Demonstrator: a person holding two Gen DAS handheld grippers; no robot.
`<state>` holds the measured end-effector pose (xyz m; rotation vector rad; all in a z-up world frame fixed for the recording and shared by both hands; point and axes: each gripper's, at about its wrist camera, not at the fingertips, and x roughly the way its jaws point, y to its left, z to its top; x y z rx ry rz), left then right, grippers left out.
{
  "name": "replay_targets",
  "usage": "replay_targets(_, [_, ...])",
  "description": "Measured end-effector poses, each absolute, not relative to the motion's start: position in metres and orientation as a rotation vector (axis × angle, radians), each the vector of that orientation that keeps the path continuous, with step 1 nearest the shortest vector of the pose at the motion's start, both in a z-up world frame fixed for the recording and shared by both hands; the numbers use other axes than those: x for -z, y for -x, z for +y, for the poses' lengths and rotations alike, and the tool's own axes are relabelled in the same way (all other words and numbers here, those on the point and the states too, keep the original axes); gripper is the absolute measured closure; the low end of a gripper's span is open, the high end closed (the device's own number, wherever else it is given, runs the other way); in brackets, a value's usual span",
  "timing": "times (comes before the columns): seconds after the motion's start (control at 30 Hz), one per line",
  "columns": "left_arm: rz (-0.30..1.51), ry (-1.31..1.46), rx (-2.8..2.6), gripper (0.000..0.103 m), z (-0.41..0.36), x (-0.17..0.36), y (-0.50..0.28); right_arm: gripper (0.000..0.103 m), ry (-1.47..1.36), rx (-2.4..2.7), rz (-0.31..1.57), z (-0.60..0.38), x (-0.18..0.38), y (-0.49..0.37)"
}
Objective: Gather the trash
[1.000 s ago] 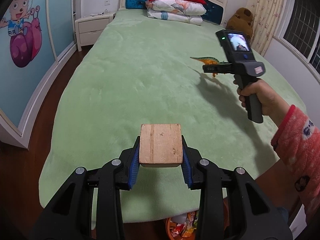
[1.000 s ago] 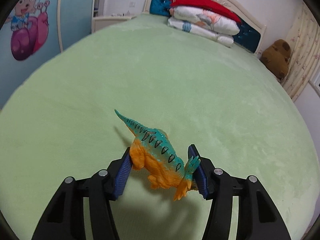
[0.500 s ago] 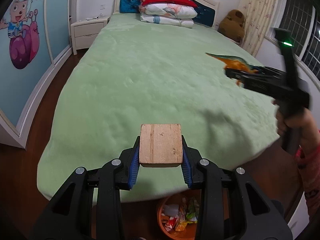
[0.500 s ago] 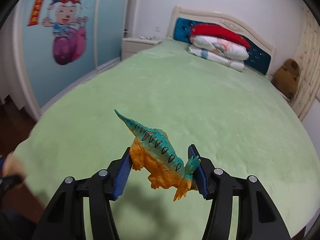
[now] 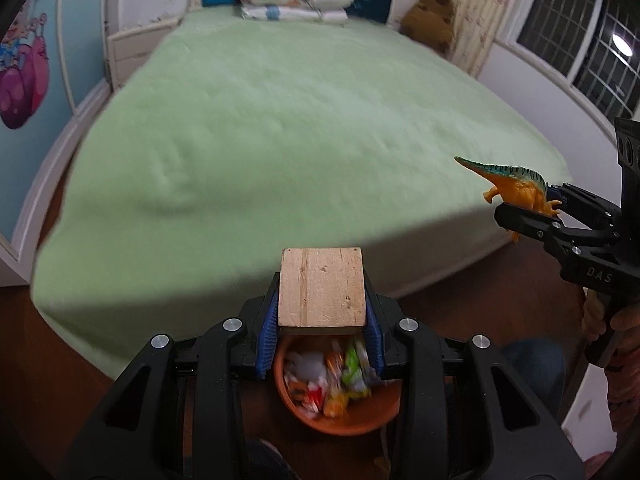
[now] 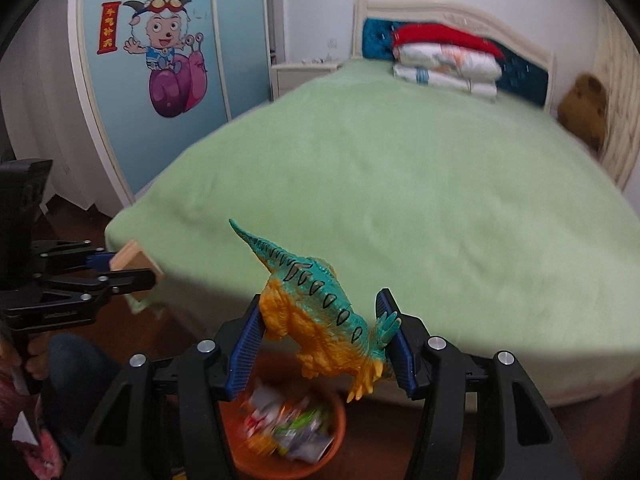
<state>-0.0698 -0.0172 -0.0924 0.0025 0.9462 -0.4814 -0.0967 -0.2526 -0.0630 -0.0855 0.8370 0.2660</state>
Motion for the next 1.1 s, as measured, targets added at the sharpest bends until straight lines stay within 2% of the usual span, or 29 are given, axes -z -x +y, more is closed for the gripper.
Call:
replay_targets(0.43, [1.288, -0.163, 0.513, 0.068, -0.075, 0.248, 0.087, 0.048, -0.161, -0.186, 1.169, -0.249, 0.210, 0.118])
replay_targets(0.7, [1.389, -0.170, 0.506, 0.067, -0.084, 0.288, 0.087, 0.045, -0.231, -0.178, 1.270, -0.249, 0.257, 0.106])
replay_targets(0.73, [1.393, -0.157, 0.503, 0.065, -0.083, 0.288, 0.086, 0.041, -0.240, -0.165, 1.269, -0.252, 0.258, 0.107])
replay_targets(0.77, [1.390, -0.148, 0.499, 0.056, -0.081, 0.287, 0.085, 0.034, -0.249, -0.159, 1.264, -0.253, 0.259, 0.108])
replay_targets(0.8, [1.382, -0.139, 0.492, 0.044, -0.079, 0.285, 0.084, 0.032, -0.258, -0.157, 1.258, -0.254, 0.259, 0.107])
replay_targets(0.87, [1.363, -0.121, 0.486, 0.032, -0.075, 0.282, 0.082, 0.028, -0.280, -0.160, 1.258, -0.261, 0.258, 0.107])
replay_targets(0.93, [1.353, -0.103, 0.484, 0.028, -0.075, 0.278, 0.081, 0.028, -0.292, -0.158, 1.256, -0.263, 0.256, 0.106])
replay_targets(1.1, [1.323, -0.067, 0.464, 0.027, -0.069, 0.265, 0.080, 0.027, -0.316, -0.159, 1.236, -0.266, 0.247, 0.109])
